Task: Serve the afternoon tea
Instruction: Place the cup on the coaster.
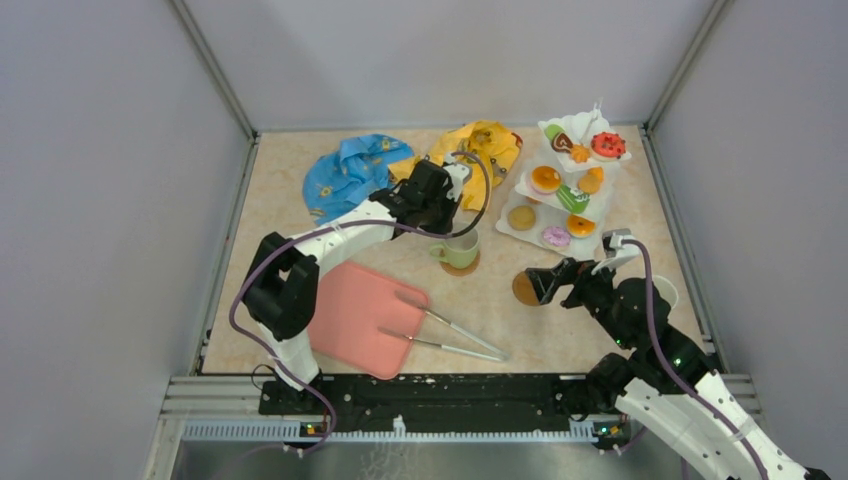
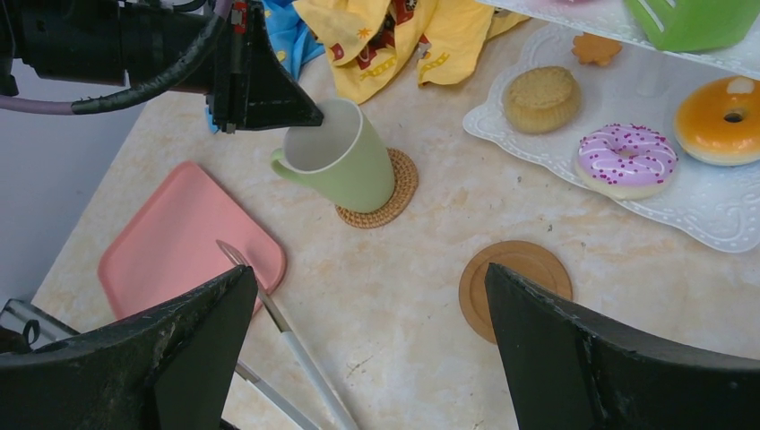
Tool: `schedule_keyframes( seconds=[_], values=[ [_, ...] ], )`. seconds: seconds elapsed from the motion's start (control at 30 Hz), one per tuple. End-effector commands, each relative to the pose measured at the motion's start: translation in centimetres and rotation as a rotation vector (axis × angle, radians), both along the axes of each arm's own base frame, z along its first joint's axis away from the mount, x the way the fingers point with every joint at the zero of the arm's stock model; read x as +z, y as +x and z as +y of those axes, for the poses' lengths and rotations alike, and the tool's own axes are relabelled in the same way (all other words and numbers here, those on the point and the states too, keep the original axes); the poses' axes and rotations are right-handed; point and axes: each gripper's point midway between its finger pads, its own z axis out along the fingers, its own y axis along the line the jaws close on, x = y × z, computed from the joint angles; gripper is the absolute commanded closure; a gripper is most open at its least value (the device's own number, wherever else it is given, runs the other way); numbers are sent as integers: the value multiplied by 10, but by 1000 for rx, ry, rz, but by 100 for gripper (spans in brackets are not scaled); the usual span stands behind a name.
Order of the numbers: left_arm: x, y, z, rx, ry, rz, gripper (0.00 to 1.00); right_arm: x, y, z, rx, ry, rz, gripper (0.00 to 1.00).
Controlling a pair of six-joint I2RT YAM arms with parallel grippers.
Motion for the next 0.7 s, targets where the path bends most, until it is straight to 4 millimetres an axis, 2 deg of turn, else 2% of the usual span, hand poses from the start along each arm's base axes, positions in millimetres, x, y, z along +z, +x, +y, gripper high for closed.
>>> schedule_keyframes(
  seconds=[0.0, 0.1, 0.23, 0.37, 0.47, 0.53, 0.57, 0.6, 0.67],
  values=[
    [31, 15, -16, 0, -98, -106, 99, 10, 2, 4, 12, 24, -32, 1],
    [26, 15, -15, 7, -88, -100, 93, 10, 2, 4, 13, 25, -33, 1],
    [24, 15, -13, 13, -84, -102, 92, 11, 1, 5, 19, 24, -33, 1],
    [31, 13, -15, 2, -100, -101, 77, 10, 1, 6, 28, 28, -35, 1],
    [41, 12, -15, -2, -113, -116, 60, 10, 2, 5, 16, 27, -34, 1],
    [50, 10, -15, -9, -125, -127, 43, 8, 4, 4, 6, 24, -32, 1],
    [55, 10, -15, -11, -131, -130, 10, 7, 5, 2, -10, 26, -25, 1],
    [61, 9, -15, -12, -140, -139, 2, 4, 7, 0, -31, 22, -12, 1],
    [78, 8, -17, -18, -167, -156, 1, -1, 11, -3, -62, -4, 21, 1]
  ],
)
